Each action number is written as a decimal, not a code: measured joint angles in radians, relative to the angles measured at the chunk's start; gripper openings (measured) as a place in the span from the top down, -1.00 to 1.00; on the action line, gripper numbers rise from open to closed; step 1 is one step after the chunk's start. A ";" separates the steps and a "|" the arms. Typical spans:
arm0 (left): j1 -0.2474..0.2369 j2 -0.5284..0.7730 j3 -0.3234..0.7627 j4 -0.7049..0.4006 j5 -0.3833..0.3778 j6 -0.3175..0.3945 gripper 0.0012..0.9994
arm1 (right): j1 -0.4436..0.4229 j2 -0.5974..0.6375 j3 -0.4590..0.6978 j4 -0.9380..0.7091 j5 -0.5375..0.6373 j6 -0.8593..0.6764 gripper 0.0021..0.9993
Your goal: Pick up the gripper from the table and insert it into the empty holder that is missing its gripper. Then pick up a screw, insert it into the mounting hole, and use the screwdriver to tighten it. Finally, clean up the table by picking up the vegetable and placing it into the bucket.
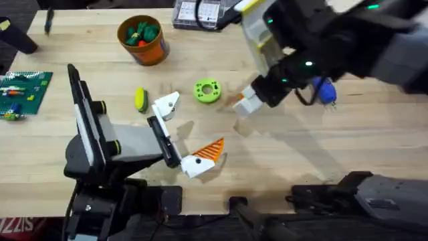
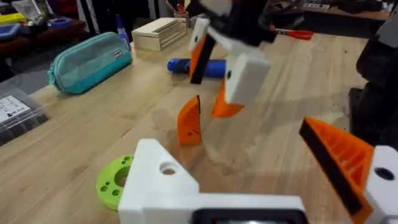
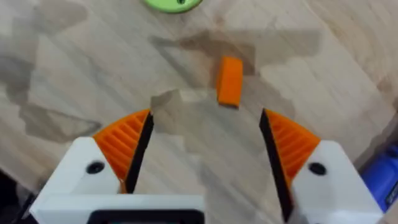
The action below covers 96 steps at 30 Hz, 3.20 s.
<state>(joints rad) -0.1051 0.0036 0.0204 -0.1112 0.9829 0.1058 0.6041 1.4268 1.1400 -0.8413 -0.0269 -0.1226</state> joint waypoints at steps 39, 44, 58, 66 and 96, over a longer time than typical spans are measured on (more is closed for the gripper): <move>0.000 0.000 0.000 0.000 0.000 0.000 -0.99 | -0.029 0.306 0.146 -0.039 0.018 -0.043 -0.14; 0.000 0.000 0.000 0.000 0.000 0.000 -0.99 | -0.029 0.306 0.146 -0.038 0.018 -0.042 0.38; 0.000 0.000 0.000 0.000 0.000 0.000 -0.99 | -0.029 0.298 0.190 -0.211 0.017 0.036 0.99; 0.000 0.000 0.000 0.000 0.000 0.000 -0.99 | -0.030 0.107 0.234 -0.317 0.003 0.132 0.99; 0.001 0.000 0.000 0.000 0.001 0.000 -0.99 | -0.285 0.168 -0.117 0.331 -1.199 0.072 0.99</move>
<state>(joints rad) -0.1040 0.0036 0.0204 -0.1112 0.9836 0.1059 0.3187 1.5946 1.0233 -0.5099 -1.2258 -0.0509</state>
